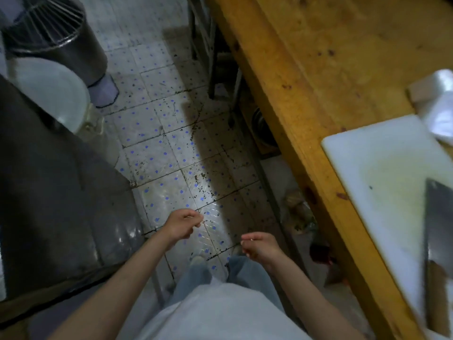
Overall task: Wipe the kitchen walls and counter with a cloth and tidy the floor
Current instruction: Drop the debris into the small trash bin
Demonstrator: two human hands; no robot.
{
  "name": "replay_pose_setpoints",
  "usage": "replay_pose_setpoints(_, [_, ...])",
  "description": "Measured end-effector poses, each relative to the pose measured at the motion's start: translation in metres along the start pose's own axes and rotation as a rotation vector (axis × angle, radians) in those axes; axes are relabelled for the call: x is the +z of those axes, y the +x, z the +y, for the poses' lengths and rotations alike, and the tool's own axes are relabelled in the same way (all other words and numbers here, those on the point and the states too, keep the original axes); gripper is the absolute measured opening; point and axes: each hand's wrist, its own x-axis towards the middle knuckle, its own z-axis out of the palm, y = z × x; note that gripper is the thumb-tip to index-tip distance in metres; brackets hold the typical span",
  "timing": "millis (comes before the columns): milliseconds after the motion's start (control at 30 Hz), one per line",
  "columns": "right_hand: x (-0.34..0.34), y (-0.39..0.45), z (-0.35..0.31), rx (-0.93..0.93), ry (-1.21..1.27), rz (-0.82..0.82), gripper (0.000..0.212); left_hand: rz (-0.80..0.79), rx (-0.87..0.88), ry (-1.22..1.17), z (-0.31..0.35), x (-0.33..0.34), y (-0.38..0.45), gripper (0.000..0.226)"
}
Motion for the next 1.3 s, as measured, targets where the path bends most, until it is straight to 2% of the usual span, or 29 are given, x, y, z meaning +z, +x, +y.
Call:
replay_pose_setpoints(233, [0.002,-0.027,0.034,0.035,0.292,0.127,0.019,-0.220,0.034,0.199,0.023,0.023,0.011,0.007])
replay_pose_setpoints(533, [-0.037,-0.065,0.096,0.013,0.603,0.295,0.017,-0.468,0.067,0.443,0.021,0.105,-0.008,0.003])
replay_pose_setpoints(833, [-0.095,-0.122,0.214,0.039,0.860,0.451,0.021,-0.673,0.087,0.762,-0.023,0.222,-0.065,0.007])
replay_pose_setpoints(1000, [-0.127,-0.158,0.285,0.033,0.993,0.507,0.019,-0.773,0.043,0.865,-0.060,0.284,-0.104,0.006])
replay_pose_setpoints(1300, [-0.148,-0.200,0.388,0.049,1.238,0.623,0.023,-0.909,0.031,1.081,-0.118,0.369,-0.167,0.013])
